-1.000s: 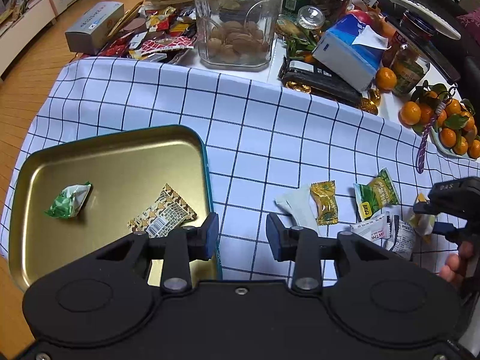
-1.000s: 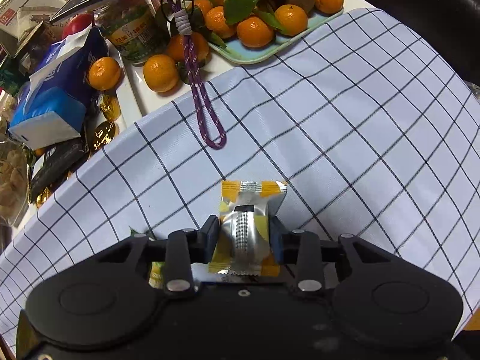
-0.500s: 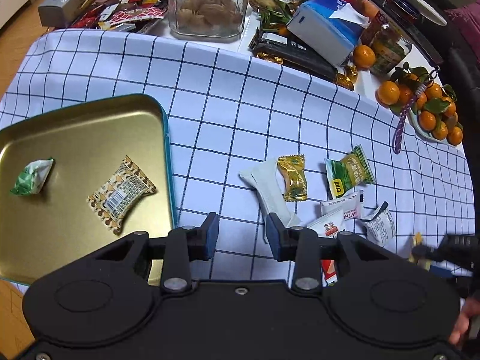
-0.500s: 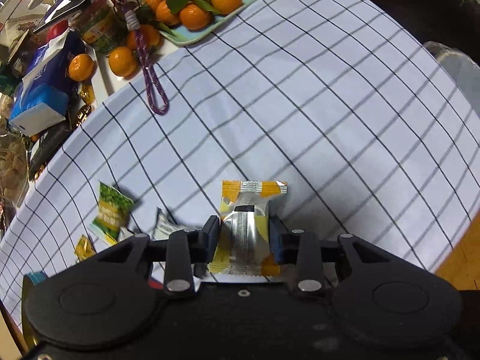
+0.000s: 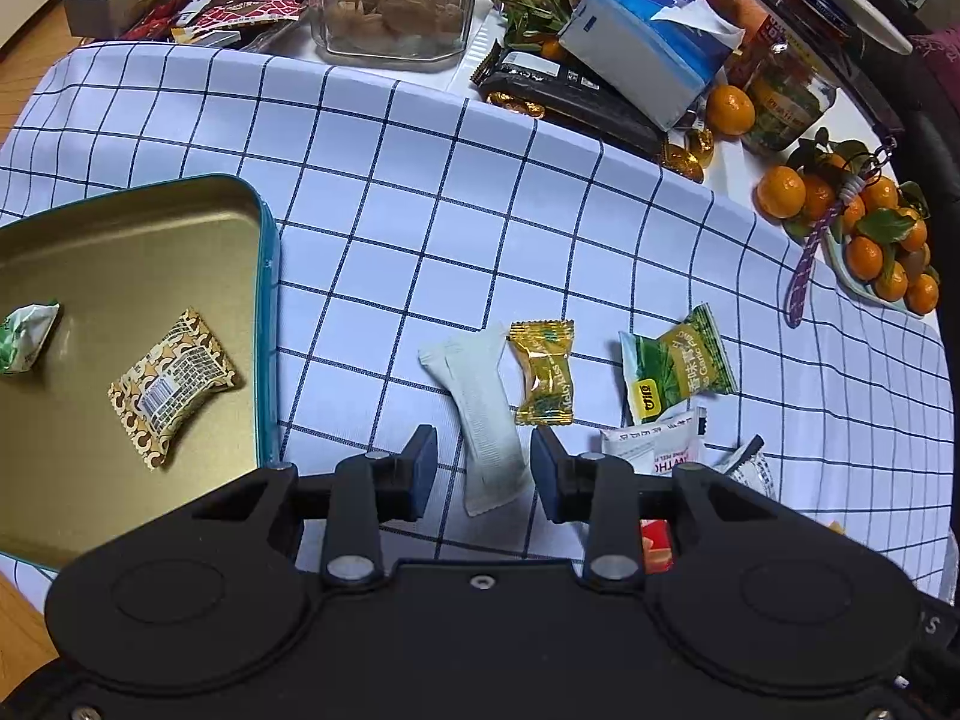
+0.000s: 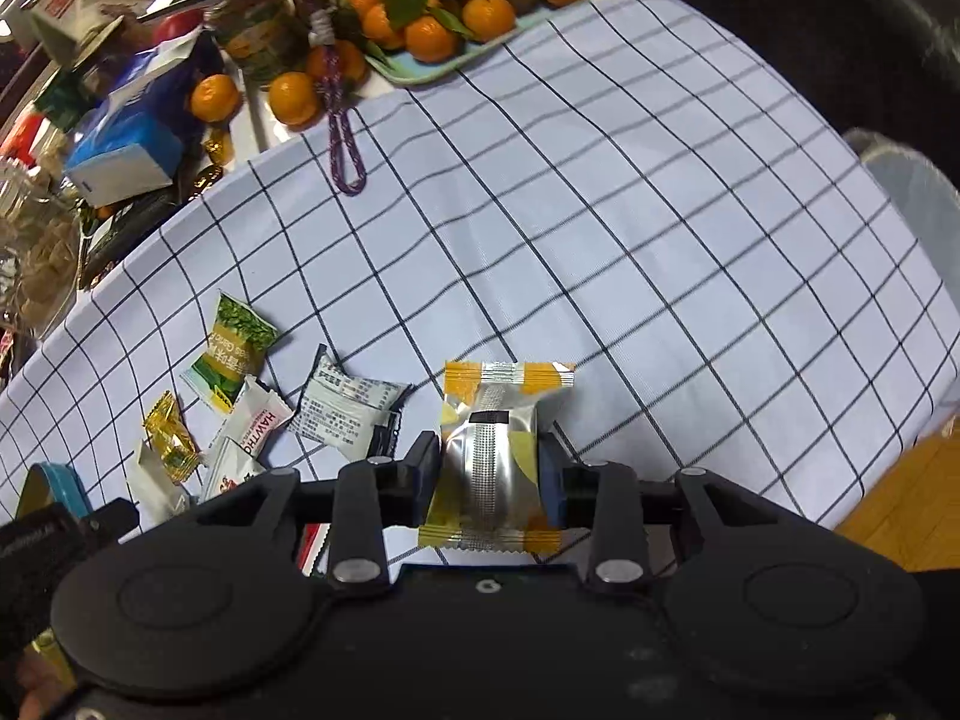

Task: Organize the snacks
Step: 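Grasp the white bar with the left tool while the right tool holds the silver-yellow candy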

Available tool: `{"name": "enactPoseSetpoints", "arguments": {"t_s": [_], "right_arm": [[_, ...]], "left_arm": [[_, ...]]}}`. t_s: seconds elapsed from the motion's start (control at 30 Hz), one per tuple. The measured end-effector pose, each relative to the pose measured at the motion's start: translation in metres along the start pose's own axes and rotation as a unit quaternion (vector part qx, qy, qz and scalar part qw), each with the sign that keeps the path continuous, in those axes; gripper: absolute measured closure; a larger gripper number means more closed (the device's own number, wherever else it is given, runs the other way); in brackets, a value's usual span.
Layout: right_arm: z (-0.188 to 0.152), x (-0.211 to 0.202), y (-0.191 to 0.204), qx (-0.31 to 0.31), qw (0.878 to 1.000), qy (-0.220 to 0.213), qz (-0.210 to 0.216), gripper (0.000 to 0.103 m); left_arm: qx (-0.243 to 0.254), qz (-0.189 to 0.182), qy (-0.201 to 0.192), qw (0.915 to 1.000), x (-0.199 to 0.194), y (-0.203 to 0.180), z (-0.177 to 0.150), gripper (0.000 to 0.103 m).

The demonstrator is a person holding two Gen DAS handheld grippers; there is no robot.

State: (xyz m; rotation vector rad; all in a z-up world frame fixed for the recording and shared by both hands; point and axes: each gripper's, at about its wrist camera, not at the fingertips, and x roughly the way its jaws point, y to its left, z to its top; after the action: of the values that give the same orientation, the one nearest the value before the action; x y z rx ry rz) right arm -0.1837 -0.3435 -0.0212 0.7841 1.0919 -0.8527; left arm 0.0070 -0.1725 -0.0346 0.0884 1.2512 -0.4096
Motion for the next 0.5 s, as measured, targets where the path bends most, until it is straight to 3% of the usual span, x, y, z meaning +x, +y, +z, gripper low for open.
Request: {"name": "enactPoseSetpoints", "arguments": {"t_s": [0.5], "right_arm": [[-0.001,0.005,0.003,-0.003,0.998,0.043,0.041,0.067]], "left_arm": [[-0.003,0.033,0.014,0.9994,0.028,-0.013,0.0,0.058]]}}
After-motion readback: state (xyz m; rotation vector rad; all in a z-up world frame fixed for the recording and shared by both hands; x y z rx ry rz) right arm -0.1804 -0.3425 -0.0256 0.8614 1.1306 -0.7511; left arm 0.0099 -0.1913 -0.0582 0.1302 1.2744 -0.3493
